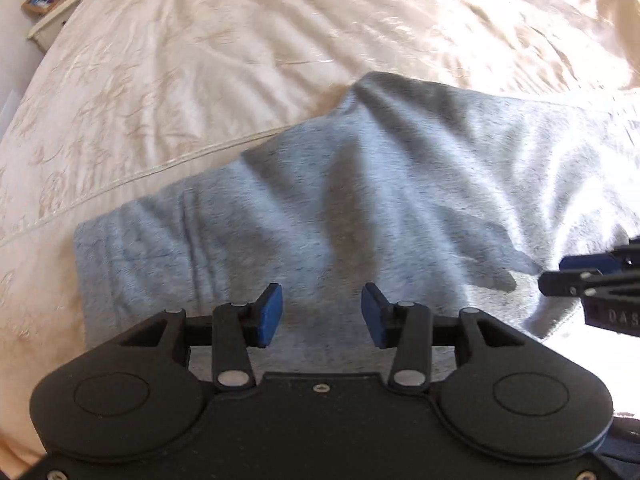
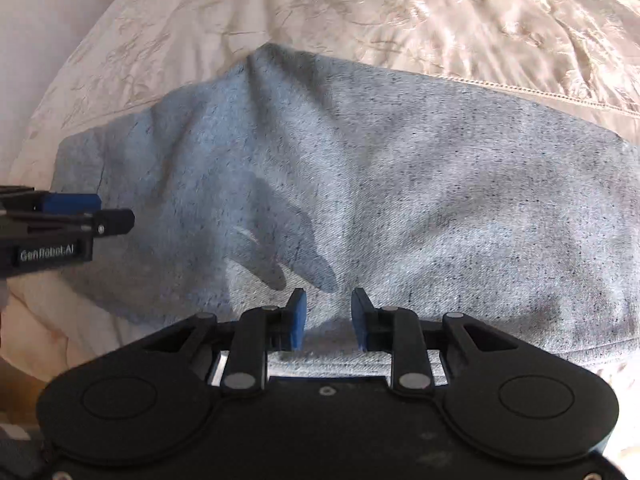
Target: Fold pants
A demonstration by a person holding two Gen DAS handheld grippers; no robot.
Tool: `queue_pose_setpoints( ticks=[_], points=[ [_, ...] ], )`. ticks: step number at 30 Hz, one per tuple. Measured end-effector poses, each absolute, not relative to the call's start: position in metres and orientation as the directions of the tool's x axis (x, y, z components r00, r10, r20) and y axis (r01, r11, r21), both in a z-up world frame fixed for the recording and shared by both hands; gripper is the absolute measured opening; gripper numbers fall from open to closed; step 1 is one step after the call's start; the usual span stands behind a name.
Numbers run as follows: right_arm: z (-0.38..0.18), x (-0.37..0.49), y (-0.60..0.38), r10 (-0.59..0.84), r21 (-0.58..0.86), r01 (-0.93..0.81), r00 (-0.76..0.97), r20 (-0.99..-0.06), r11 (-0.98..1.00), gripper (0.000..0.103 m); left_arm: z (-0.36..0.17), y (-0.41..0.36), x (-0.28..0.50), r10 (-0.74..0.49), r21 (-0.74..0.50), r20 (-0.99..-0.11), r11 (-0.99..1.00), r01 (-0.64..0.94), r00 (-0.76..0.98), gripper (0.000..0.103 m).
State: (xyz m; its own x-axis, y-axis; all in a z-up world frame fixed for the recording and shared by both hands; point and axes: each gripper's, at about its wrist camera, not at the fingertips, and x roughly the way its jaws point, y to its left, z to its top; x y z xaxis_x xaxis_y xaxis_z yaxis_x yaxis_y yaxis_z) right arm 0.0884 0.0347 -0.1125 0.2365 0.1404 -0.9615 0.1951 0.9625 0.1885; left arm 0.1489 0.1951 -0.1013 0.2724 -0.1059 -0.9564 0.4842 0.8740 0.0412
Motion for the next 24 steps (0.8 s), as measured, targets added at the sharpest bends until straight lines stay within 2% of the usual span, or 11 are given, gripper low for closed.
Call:
queue_pose_setpoints(
  ticks=[3,5,10,14,18,24],
  points=[
    [-0.107,0.085,0.011,0.089,0.162,0.276,0.259,-0.962,0.947,0.028,-0.134,0.186,0.139,-0.076,0.010,-0.987,0.846,0.533,0.140,0.053],
    [-0.099,0.086,-0.010,0.048,0.143,0.319,0.288,-0.956,0.937,0.028,-0.147,0.192,0.133,-0.077,0.001,-0.989,0.849,0.529,0.125,0.054],
    [-0.086,0.106,-0.075,-0.074,0.092,0.446,0.340,-0.937,0.890,0.028,-0.138,0.197,0.138,-0.084,-0.015,-0.990,0.854,0.520,0.111,0.055],
    [-0.084,0.129,-0.126,-0.165,0.037,0.485,0.368,-0.915,0.874,0.028,-0.135,0.194,0.148,-0.065,-0.011,-0.994,0.870,0.494,0.092,0.055],
    [-0.101,0.135,-0.164,-0.178,0.028,0.537,0.328,-0.928,0.843,0.027,-0.138,0.187,0.149,-0.017,0.032,-0.995,0.878,0.477,0.098,0.056],
    [-0.149,0.068,-0.174,-0.114,-0.022,0.513,0.149,-0.982,0.858,0.027,-0.143,0.166,0.135,0.086,0.135,-0.987,0.894,0.427,0.133,0.056]
  ],
)
